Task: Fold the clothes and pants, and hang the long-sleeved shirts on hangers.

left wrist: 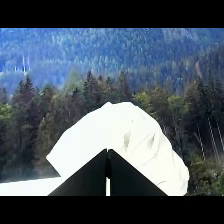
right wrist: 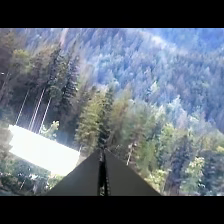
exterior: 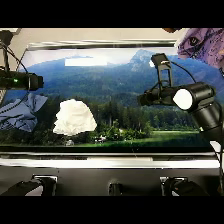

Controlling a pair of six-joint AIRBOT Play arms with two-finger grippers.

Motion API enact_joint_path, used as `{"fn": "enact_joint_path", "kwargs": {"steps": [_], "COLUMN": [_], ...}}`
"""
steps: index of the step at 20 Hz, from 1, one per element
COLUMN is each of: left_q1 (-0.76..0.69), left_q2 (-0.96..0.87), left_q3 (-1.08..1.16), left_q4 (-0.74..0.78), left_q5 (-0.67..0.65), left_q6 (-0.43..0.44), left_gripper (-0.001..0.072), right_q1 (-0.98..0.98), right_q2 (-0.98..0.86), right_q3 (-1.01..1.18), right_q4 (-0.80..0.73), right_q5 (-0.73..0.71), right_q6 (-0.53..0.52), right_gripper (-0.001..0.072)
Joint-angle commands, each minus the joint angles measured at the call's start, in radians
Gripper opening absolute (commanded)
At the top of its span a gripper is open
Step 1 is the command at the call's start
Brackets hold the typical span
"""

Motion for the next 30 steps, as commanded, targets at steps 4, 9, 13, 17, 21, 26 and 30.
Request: {"fn": "enact_joint_path", "kwargs": {"steps": [4,9,13,17,21,26,30], "left_q1": [0.000,-0.003,-0.012,-0.014,-0.030,-0.088,-0.134], "left_q2": [0.001,-0.003,-0.056,-0.174,-0.249,-0.319,-0.353], "left_q3": [0.000,0.000,-0.011,-0.152,-0.340,-0.406,-0.403], "left_q4": [0.000,0.000,0.000,-0.011,-0.114,-0.124,-0.186], "left_q5": [0.000,0.000,-0.018,0.004,0.116,0.190,0.168], "left_q6": [0.000,-0.011,-0.041,-0.151,-0.155,-0.155,-0.151], "left_gripper": [0.0019,0.0041,0.0717,0.0716,0.0715,0.0713,0.0017], "right_q1": [0.001,0.001,0.001,0.001,0.001,0.001,0.001], "right_q2": [0.001,0.001,0.001,0.000,0.000,0.000,0.000], "right_q3": [0.001,0.000,0.000,0.001,0.000,0.000,0.000], "right_q4": [0.000,0.000,0.000,0.000,0.000,-0.001,-0.001], "right_q5": [0.000,0.000,0.000,0.000,0.000,-0.001,0.000], "right_q6": [0.000,0.000,0.000,0.000,0.000,0.000,0.000], "right_gripper": [0.0037,0.0037,0.0037,0.0037,0.0037,0.0037,0.0037]}}
